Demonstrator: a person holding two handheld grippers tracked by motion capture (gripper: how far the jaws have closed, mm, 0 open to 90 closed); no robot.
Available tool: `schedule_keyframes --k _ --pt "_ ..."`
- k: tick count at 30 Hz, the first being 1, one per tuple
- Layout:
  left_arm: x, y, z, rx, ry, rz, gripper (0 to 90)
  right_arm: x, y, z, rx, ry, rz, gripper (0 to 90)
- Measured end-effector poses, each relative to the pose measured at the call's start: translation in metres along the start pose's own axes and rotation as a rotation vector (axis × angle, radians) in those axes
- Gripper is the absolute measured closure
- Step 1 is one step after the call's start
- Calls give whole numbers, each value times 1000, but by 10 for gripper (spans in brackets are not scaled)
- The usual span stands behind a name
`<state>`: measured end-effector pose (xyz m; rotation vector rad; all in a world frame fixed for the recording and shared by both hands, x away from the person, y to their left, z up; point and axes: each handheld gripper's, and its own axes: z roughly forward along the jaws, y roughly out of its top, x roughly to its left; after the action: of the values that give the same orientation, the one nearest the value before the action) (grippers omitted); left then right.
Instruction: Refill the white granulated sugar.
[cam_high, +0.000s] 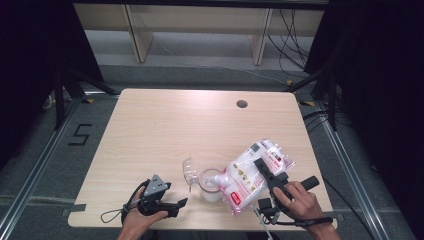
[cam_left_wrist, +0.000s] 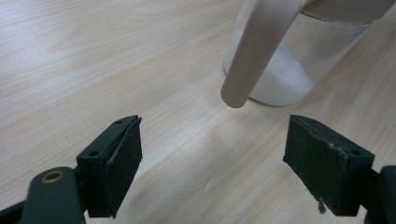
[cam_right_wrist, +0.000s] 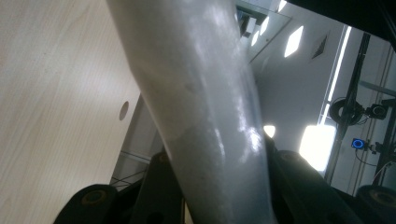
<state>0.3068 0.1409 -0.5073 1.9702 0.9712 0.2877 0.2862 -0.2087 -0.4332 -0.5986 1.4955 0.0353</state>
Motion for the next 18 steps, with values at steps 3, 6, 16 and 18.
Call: schedule_keyframes --k 3,6,16,18 --pt "0 0 0 -2 0 -1 186 0 0 0 0 2 1 739" --pt "0 0 -1 -1 0 7 186 0 0 0 1 4 4 739" --pt "0 0 -1 1 -1 2 186 1 0 0 2 4 3 742" --pt "0 0 0 -2 0 -2 186 0 0 0 2 3 2 742"
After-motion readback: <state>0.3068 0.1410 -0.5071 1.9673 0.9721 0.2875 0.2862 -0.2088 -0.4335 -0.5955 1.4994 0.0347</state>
